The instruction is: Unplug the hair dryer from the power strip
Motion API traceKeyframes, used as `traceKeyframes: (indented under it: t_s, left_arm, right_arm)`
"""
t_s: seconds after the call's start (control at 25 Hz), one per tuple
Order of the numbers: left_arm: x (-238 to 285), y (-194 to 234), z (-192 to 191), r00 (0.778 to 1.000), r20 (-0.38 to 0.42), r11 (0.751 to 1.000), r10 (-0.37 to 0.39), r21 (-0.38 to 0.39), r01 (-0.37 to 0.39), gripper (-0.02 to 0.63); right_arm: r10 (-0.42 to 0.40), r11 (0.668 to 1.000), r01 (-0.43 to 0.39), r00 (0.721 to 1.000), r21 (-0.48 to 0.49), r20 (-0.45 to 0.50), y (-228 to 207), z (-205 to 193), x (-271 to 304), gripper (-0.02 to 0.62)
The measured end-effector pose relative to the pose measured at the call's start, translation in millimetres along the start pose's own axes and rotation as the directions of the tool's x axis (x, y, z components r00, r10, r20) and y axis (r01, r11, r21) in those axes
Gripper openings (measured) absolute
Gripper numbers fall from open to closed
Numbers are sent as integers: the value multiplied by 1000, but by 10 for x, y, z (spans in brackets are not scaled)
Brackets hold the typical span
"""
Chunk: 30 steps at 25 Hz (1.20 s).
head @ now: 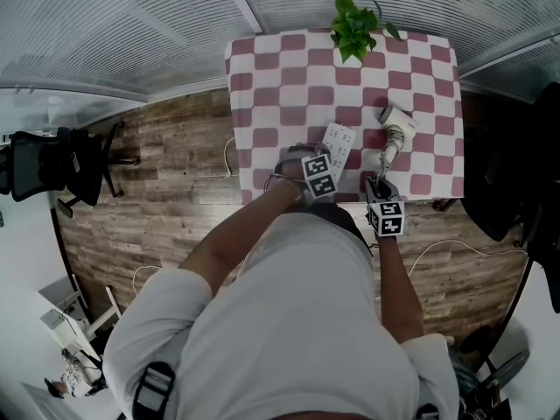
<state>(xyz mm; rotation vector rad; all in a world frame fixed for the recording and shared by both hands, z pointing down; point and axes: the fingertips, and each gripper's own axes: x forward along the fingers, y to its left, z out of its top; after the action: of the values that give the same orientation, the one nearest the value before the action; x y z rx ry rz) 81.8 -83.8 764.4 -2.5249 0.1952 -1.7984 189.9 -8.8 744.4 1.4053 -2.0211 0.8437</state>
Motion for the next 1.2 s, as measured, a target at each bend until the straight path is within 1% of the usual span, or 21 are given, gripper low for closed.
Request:
traceKeyframes:
  t_s: [0.08, 0.16, 0.28, 0.4, 0.6, 0.72, 0.8, 0.92, 1.04, 1.12, 1.2]
  left_arm:
    - [-6, -2, 9, 1000, 2, 1000, -6, 1, 6, 29]
    - [-10, -1, 10, 1000, 8, 1000, -15, 4, 15, 29]
    - [-16, 5, 2, 999, 30, 999, -34, 4, 33, 30]
    - [-34, 12, 6, 997, 54, 998, -50, -38, 52, 31]
    - [-73, 45, -3, 995, 92, 995, -34, -90, 42, 31]
    - [-146, 56, -1, 991, 130, 991, -23, -129, 40, 31]
    - [-242, 96, 31, 984, 177, 986, -1, -167, 31, 31]
    - [-451, 132, 119, 964, 265, 970, 14, -237, 51, 31]
    - [-715, 167, 222, 934, 355, 949, 38, -304, 77, 31]
    - [-929, 210, 316, 904, 424, 933, 62, -346, 98, 31]
    - [-1173, 265, 433, 861, 500, 918, 93, -378, 120, 31]
  right_arm:
    - [-1, 999, 1, 1000, 41, 3, -7, -12, -29, 88]
    - [-4, 998, 4, 1000, 70, 7, -11, -13, -65, 138]
    - [-13, 997, 12, 1000, 81, 14, -9, 15, -129, 169]
    - [-33, 996, 30, 999, 86, 25, -14, 60, -219, 197]
    - [-67, 993, 62, 997, 101, 46, -70, 138, -344, 215]
    - [-110, 991, 101, 989, 87, 102, -128, 266, -462, 215]
    - [-131, 990, 123, 979, 64, 156, -133, 416, -558, 215]
    - [-141, 990, 140, 966, 19, 215, -86, 661, -679, 215]
    - [-115, 992, 125, 957, -20, 267, 35, 936, -788, 209]
    - [-87, 994, 104, 951, -41, 298, 135, 1127, -853, 186]
    - [-53, 995, 77, 944, -60, 327, 245, 1320, -919, 167]
